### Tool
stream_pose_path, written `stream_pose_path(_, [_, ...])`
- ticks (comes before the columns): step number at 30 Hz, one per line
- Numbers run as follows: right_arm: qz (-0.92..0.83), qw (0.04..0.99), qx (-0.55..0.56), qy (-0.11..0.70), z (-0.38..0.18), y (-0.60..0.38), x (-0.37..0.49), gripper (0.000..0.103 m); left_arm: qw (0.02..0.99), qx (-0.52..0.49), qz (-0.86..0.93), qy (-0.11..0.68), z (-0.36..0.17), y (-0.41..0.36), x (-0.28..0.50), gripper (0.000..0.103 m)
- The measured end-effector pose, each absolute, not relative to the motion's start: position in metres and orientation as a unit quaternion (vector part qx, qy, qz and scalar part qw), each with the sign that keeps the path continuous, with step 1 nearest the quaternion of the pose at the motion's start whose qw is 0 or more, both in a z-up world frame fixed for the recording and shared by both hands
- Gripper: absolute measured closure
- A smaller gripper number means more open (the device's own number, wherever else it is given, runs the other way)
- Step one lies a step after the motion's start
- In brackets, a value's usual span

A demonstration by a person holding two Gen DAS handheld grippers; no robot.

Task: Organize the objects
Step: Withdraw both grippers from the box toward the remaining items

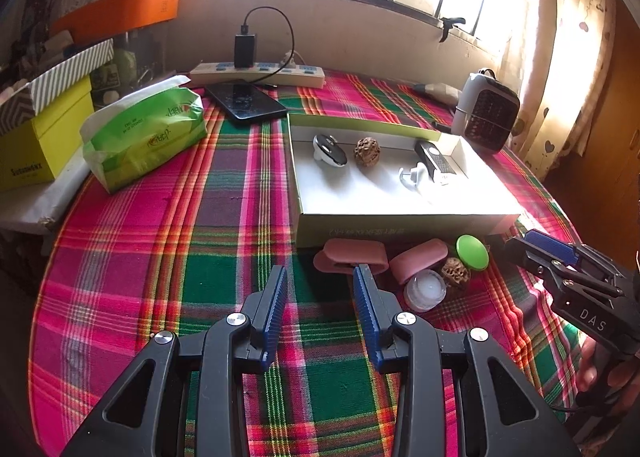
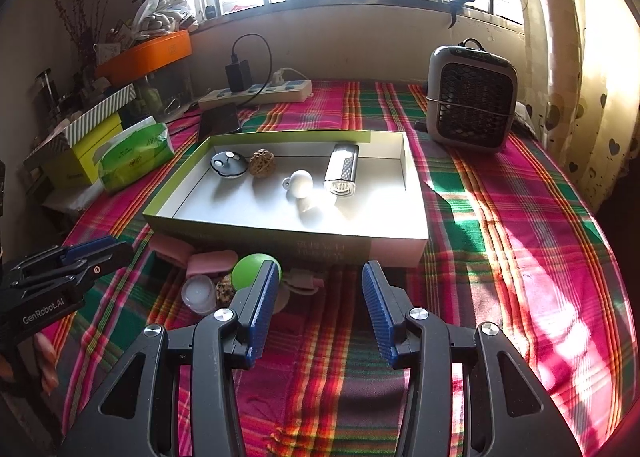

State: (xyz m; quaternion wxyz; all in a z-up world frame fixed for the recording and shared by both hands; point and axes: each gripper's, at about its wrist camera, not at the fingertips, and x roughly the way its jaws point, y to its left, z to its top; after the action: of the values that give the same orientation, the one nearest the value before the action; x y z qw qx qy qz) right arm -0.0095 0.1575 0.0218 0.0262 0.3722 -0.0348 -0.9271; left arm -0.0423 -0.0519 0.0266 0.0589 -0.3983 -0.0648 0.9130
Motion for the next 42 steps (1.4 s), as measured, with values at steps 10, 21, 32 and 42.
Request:
stream_pose_path(10, [-0.921,0.042,0.386,-0.043,0.011,0.154,-0.010,0.052,0.072,-0.407,0.907,-0.077,0.018,-0.051,-0.054,0.070])
stream_pose_path(21, [-0.919,0.043,0.389,-0.046,0.009,0.152,-0.014,0.052,0.086,-0.406,0.906,-0.079,0.019,-0.043,-0.072,0.070])
stream_pose_path(32, [-0.922,0.058,0.381,-0.042,0.013,0.137,-0.026,0.052,0.113,-0.417,0.899,-0.076,0.013,-0.032,-0.070,0.070])
stream_pose_path(42, [-0.920,0.047,0.386,-0.042,0.011,0.140,-0.029,0.052,0.135,-0.423,0.894,-0.061,0.012,-0.024,-0.059,0.070])
